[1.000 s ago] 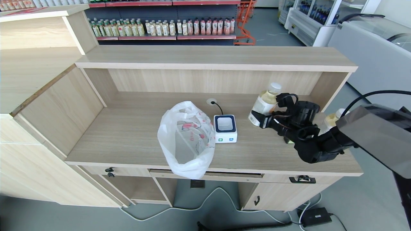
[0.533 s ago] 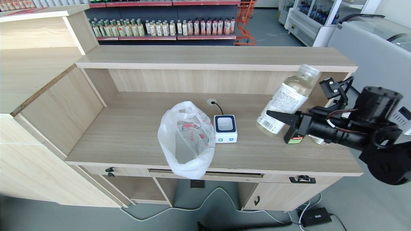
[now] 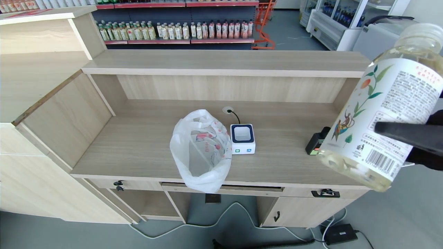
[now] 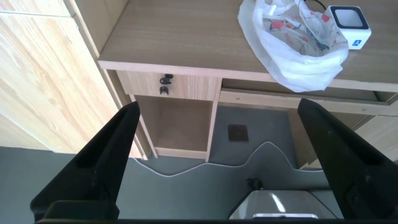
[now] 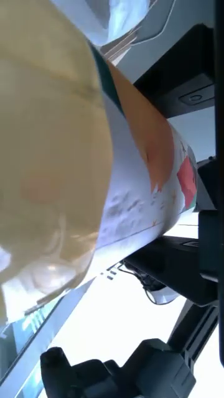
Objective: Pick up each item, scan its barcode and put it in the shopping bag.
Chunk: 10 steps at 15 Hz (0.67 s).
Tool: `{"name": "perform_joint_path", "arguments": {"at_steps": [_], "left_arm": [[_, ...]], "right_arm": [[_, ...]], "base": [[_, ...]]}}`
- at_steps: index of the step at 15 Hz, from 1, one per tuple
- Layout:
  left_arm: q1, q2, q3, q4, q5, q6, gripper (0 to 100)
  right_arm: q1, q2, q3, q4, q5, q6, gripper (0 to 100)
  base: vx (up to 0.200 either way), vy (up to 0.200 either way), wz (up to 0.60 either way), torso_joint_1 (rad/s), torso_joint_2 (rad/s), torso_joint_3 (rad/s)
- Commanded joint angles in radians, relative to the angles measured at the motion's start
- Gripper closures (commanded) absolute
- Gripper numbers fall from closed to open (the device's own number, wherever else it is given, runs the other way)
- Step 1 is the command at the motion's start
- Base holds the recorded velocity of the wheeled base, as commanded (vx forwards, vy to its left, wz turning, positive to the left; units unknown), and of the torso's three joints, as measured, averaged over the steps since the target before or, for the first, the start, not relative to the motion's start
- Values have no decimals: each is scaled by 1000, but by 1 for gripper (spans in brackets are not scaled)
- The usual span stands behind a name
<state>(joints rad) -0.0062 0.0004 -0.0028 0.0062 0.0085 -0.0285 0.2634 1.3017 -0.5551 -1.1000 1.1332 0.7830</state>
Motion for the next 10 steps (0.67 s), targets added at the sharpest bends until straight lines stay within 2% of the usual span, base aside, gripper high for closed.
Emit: {"name": "perform_joint_path", "arguments": {"at_steps": [1, 6, 10], "left_arm": [[0, 0, 0, 0, 1, -1, 0], [0, 0, 1, 0, 1, -1, 0], [0, 0, 0, 0, 1, -1, 0]], "right_arm": [[40, -48, 30, -1, 5, -1, 100], [79, -117, 53, 75, 8, 4, 100], [82, -121, 63, 81, 10, 4, 100]], "base": [[0, 0, 0, 0, 0, 0], [0, 0, 0, 0, 0, 0], [0, 0, 0, 0, 0, 0]]}}
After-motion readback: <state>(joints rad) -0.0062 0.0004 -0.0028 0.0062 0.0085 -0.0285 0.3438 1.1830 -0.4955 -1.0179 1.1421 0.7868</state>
